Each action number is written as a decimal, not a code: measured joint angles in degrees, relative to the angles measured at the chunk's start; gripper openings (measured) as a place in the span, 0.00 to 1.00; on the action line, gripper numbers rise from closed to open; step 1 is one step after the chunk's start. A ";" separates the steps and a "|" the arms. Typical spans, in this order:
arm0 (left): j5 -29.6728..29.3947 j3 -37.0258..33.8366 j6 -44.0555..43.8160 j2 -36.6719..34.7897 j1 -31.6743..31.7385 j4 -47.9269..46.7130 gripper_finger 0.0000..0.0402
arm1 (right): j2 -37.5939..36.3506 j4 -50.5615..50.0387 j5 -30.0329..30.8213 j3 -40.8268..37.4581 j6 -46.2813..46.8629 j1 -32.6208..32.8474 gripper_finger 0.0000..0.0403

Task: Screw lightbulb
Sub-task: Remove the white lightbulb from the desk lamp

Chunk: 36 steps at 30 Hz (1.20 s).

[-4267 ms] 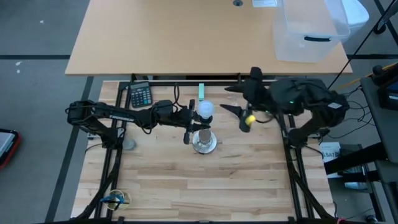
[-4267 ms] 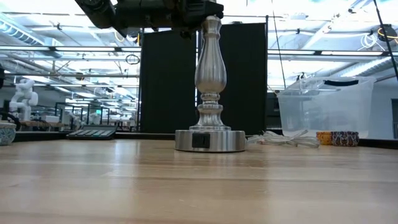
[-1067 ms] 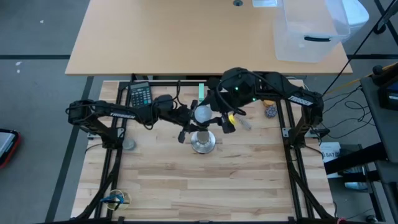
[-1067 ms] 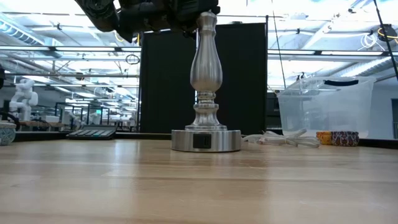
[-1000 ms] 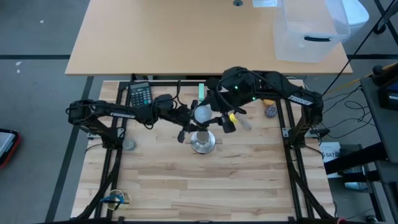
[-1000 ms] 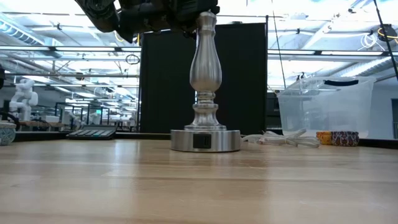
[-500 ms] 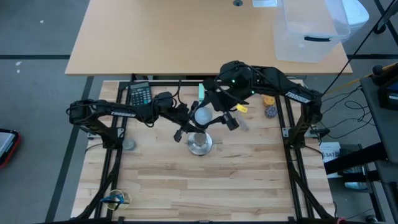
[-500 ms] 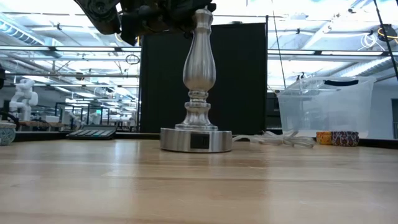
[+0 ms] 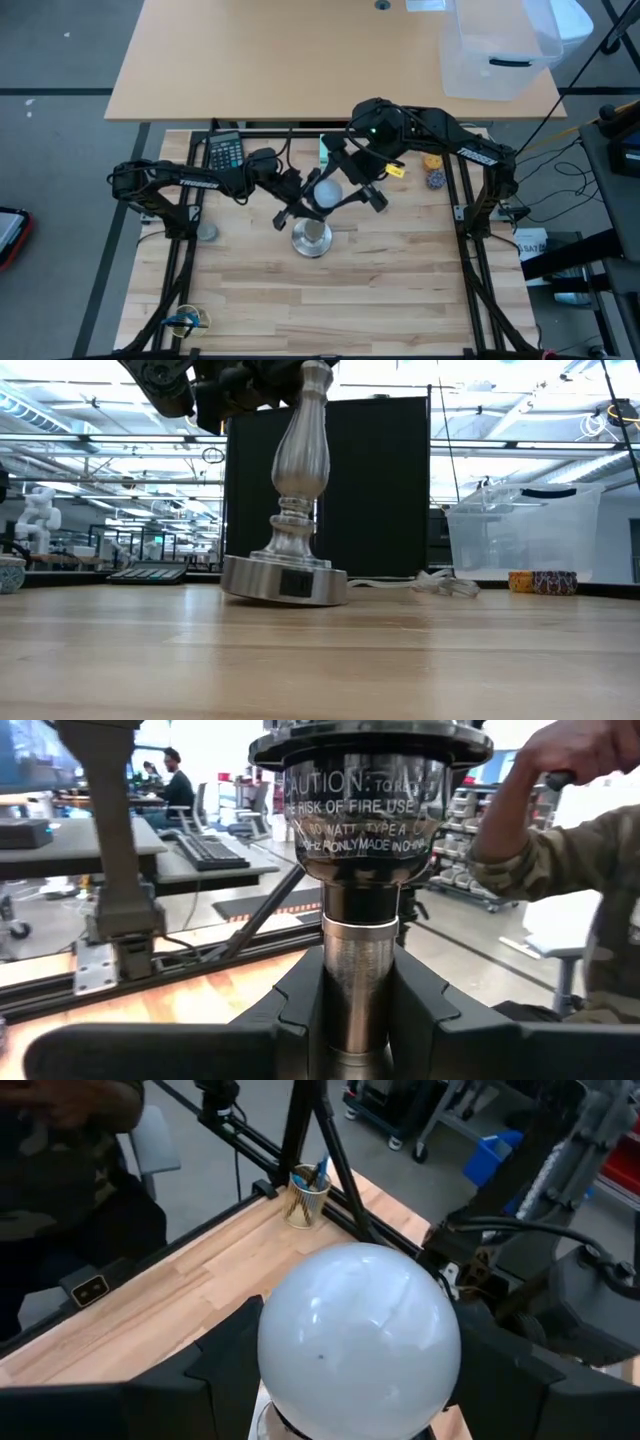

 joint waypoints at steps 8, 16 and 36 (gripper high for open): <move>1.69 -0.09 0.43 -0.01 0.02 0.97 0.18 | 0.66 1.03 -1.16 0.02 -0.30 0.02 0.62; 2.29 -0.09 1.64 -0.17 0.52 0.46 0.18 | 1.21 3.57 2.88 0.11 3.80 0.99 0.69; -1.54 -0.02 2.69 -0.26 1.64 -0.14 0.18 | 0.66 7.20 12.95 0.20 9.09 4.98 0.82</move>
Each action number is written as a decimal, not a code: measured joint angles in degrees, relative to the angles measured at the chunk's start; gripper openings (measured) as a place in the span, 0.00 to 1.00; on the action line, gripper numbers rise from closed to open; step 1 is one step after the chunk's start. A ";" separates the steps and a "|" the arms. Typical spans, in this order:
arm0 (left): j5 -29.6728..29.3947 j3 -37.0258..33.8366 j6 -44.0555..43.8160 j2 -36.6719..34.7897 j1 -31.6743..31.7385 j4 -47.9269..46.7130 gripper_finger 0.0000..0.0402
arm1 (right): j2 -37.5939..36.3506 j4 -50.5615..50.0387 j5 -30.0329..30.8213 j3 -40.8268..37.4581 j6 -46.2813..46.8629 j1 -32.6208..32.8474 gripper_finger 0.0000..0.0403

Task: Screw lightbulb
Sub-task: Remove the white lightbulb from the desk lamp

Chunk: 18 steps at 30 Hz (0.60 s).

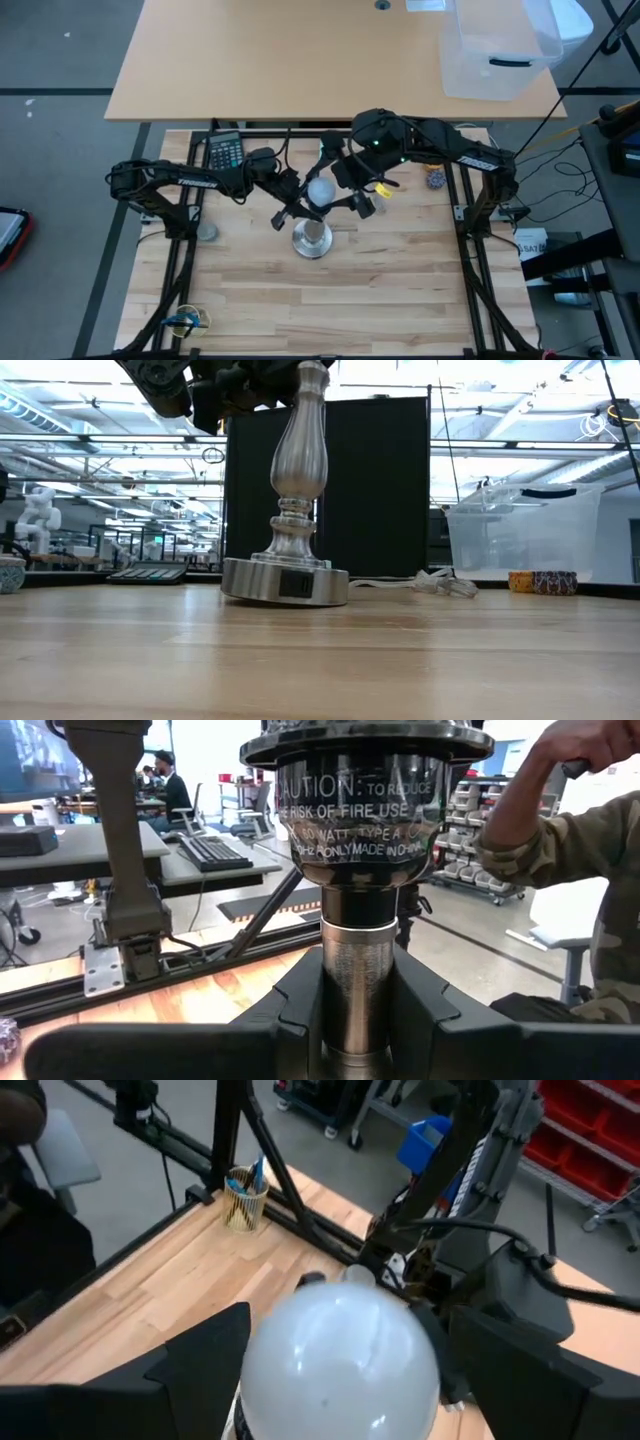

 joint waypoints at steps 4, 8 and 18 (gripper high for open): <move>-1.34 0.07 -0.07 0.00 0.00 -0.01 0.18 | -0.82 1.58 -0.07 0.00 1.42 1.00 0.82; -3.08 0.07 -0.26 0.02 -0.04 -0.08 0.18 | -1.60 3.78 0.08 -0.01 2.35 2.56 0.82; -13.20 0.09 -0.02 0.10 -0.10 0.37 0.18 | -5.39 7.92 22.85 0.00 4.25 8.81 0.82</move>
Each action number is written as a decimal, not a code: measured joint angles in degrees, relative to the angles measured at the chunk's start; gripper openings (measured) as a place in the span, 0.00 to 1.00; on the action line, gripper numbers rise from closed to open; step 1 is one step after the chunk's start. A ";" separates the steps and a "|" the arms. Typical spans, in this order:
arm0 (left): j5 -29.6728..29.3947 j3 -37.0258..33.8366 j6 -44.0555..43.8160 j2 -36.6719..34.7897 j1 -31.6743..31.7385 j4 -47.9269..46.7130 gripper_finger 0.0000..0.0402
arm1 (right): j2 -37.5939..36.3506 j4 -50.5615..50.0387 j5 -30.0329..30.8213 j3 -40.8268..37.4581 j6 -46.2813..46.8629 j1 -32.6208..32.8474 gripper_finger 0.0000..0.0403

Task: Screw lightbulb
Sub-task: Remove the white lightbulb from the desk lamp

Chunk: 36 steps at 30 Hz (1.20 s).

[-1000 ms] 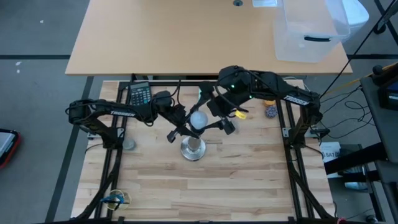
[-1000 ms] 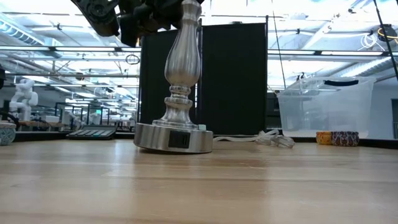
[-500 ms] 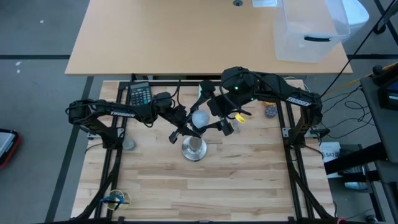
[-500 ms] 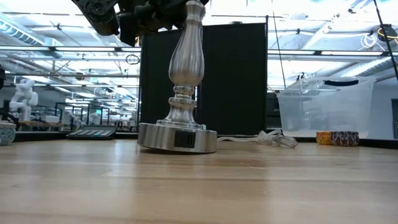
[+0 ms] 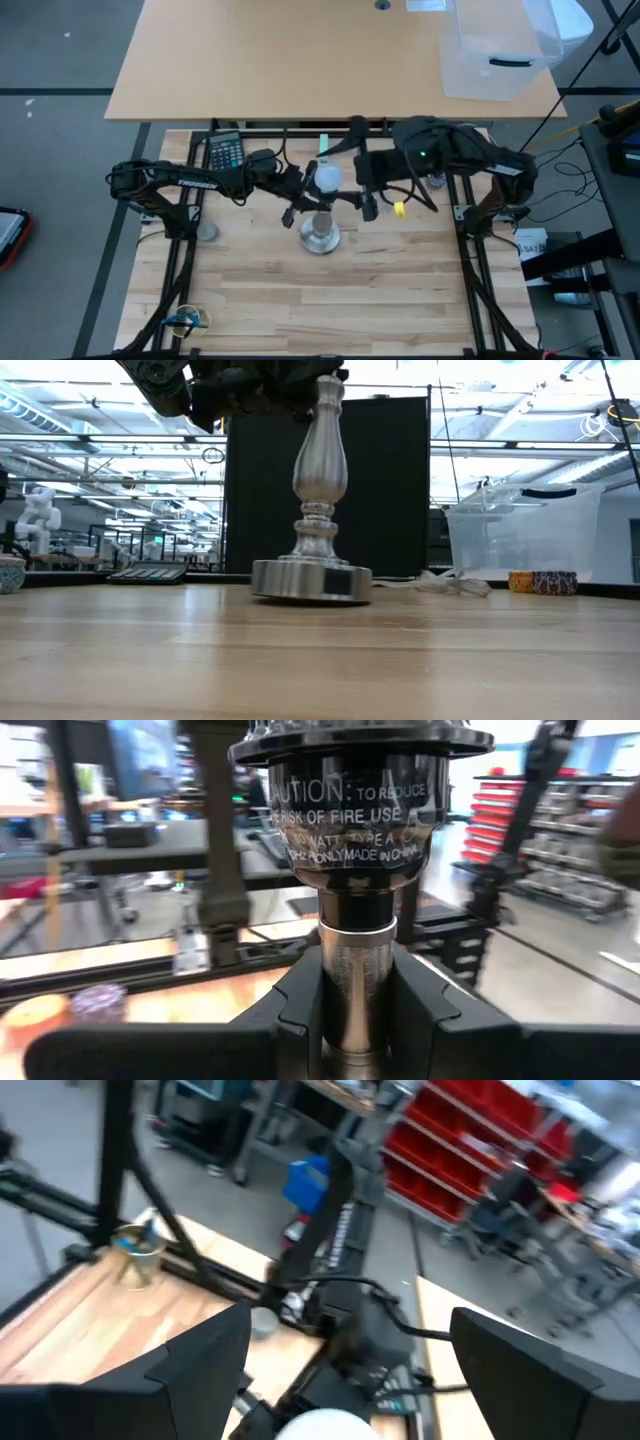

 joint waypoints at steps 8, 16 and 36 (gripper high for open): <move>-11.77 -0.04 1.61 0.10 -1.24 0.83 0.18 | 0.17 0.66 13.78 0.00 7.32 3.72 0.82; -21.03 -0.09 1.95 0.14 -1.80 1.61 0.18 | 0.20 -0.18 27.75 -2.26 15.76 5.74 0.82; -24.14 -0.09 1.73 0.10 -1.82 1.53 0.18 | 0.22 18.63 64.69 -22.66 25.17 15.85 0.82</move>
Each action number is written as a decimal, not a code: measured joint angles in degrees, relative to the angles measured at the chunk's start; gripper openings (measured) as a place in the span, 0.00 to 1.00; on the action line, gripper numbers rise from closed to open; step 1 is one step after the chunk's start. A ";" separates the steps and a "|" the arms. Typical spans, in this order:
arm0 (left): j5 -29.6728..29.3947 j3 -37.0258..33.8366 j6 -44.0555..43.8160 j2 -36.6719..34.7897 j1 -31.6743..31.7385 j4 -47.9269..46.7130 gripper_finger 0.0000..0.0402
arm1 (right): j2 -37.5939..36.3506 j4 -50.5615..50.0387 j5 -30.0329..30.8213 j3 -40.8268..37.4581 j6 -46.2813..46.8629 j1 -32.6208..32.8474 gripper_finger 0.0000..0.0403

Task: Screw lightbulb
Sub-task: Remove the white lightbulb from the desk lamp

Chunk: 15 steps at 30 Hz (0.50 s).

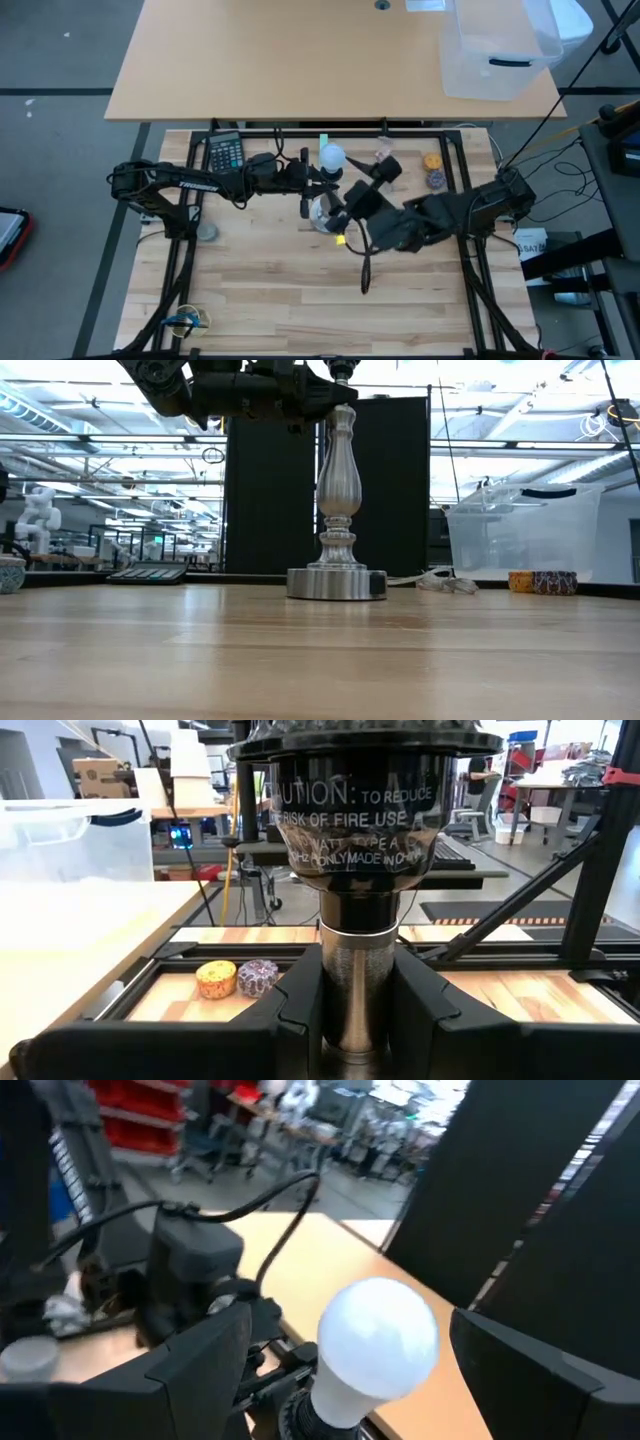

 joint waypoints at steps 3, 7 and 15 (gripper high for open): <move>0.00 0.00 0.00 0.00 0.00 -0.01 0.18 | -0.03 3.14 5.38 -3.14 0.61 1.28 0.82; 0.00 0.02 -0.02 -0.04 0.00 -0.13 0.18 | -0.02 4.99 8.32 -7.12 4.39 1.99 0.82; 0.00 0.04 -0.06 -0.07 0.00 -0.17 0.18 | 0.00 4.72 16.00 -11.89 13.08 1.70 0.82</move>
